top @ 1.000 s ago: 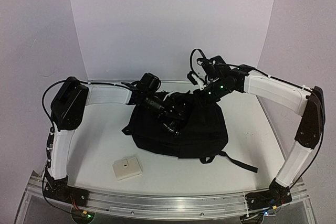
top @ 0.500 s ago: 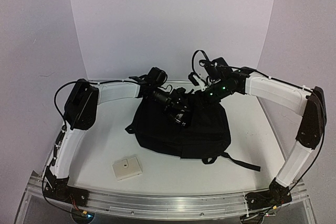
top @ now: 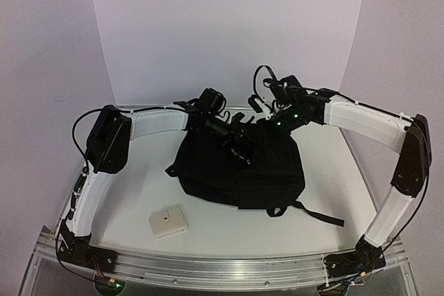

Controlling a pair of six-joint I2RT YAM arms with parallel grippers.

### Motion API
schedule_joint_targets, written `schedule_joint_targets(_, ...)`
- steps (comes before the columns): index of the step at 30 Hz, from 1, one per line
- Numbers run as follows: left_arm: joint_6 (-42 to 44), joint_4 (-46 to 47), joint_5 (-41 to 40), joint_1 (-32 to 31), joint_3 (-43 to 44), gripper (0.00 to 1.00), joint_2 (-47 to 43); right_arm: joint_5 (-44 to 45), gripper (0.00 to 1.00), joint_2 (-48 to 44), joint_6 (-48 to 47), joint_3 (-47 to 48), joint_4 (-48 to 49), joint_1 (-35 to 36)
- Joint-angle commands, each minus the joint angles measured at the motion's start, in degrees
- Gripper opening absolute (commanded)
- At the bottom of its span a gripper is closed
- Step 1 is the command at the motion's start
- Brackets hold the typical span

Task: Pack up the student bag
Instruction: Place the stationery in the student bag.

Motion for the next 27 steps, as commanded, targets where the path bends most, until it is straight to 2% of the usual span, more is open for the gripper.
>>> schedule_joint_targets(1,-1.3,8.8,-9.2,0.9,0.4,0.0,-3.5,-5.3,0.0,-1.5,1.1,2.4,-0.7,1.2)
schedule_joint_targets(3,-1.7,9.0,-11.0,0.9,0.5,0.0,-3.4,-5.8,0.0,-1.4,1.3,2.3,-0.7,1.2)
schedule_joint_targets(10,-6.4,18.4,-13.6,1.3,-2.3,0.0,-3.7,-7.9,0.0,-0.7,2.0,1.3,-0.7,1.1)
schedule_joint_targets(15,-7.6,21.7,-13.2,0.6,-1.0,0.0,-2.4,-8.2,0.0,-0.7,2.2,2.0,-0.7,1.2)
schedule_joint_targets(18,-8.3,25.8,-13.1,0.0,-4.1,0.01,-3.2,-8.2,0.0,-0.5,2.2,2.3,-0.7,1.1)
schedule_joint_targets(21,-5.1,22.9,-13.4,-0.8,-4.0,0.13,-4.1,-7.5,0.0,-0.5,2.2,2.2,-0.7,0.8)
schedule_joint_targets(23,-2.6,19.5,-12.7,-1.1,-3.6,0.3,-4.3,-7.6,0.0,-0.5,2.3,2.8,-0.7,0.2)
schedule_joint_targets(27,-0.4,13.5,-13.8,-1.0,-7.7,0.51,-7.3,-7.4,0.0,-0.8,2.5,3.4,-0.7,-0.8)
